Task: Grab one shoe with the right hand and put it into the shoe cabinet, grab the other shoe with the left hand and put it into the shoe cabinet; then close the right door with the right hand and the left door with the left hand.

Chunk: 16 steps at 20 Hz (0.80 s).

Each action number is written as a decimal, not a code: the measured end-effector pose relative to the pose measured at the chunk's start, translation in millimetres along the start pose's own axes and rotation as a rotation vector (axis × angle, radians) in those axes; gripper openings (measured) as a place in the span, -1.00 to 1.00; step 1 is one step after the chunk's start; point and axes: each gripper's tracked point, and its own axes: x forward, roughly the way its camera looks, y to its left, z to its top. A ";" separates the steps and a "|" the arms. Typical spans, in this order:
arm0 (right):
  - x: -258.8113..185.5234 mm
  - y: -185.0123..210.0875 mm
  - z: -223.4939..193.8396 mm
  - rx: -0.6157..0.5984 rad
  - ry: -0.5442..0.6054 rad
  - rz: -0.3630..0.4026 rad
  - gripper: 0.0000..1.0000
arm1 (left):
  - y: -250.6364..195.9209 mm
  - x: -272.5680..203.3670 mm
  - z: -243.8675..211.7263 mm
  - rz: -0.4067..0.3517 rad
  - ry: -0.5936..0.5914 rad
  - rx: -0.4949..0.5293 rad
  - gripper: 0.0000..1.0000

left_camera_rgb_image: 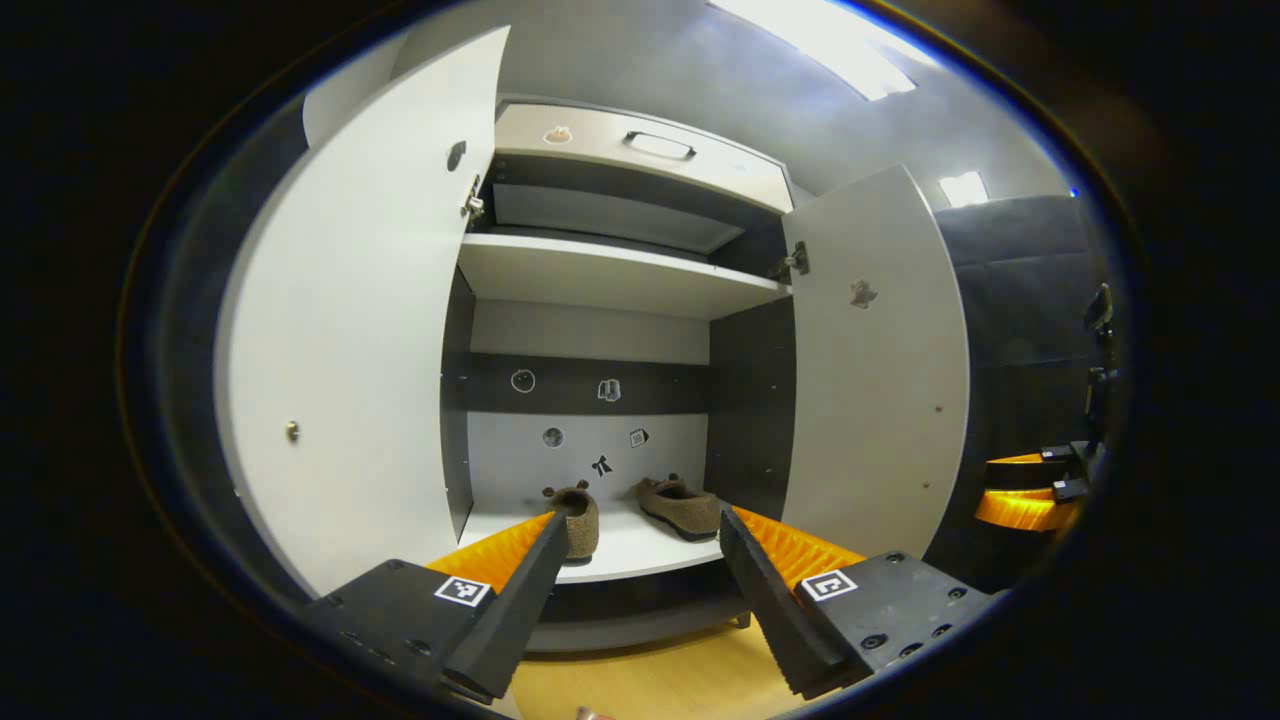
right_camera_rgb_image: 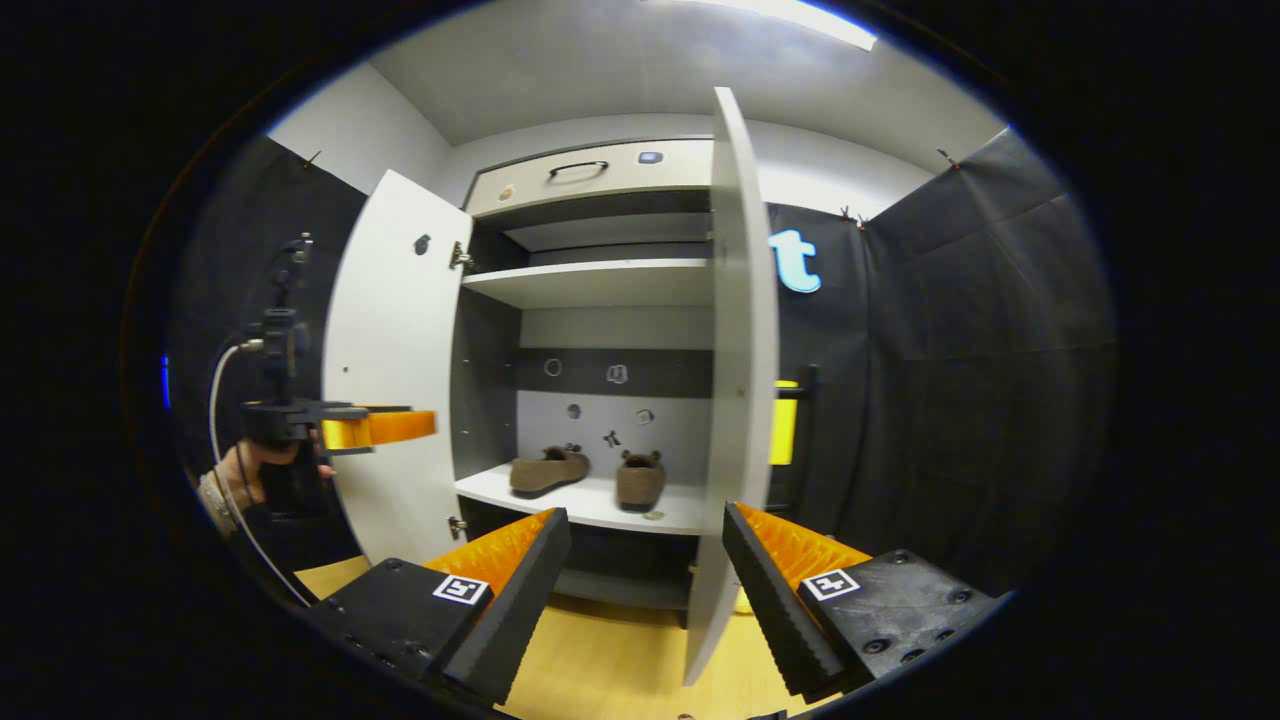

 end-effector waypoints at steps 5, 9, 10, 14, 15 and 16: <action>11.4 -74.2 14.2 -0.001 -0.023 -0.052 0.95 | -22.2 -42.4 14.9 -0.011 -0.020 -0.070 0.94; 41.3 -91.1 11.9 0.050 -0.012 0.051 0.95 | -27.0 -57.6 24.6 0.060 -0.032 -0.059 0.89; 49.7 -92.0 8.3 0.067 -0.005 0.080 0.95 | -27.4 -60.5 25.1 0.091 -0.030 -0.041 0.90; 73.1 -81.0 4.4 0.124 0.009 0.217 0.95 | -30.9 -69.3 24.4 0.197 -0.019 -0.001 0.89; 75.5 -74.6 2.3 0.120 0.018 0.254 0.95 | -32.3 -71.2 23.6 0.214 -0.016 0.001 0.89; 77.9 -71.0 1.8 0.102 0.017 0.279 0.95 | -33.3 -72.7 21.5 0.227 -0.009 0.002 0.89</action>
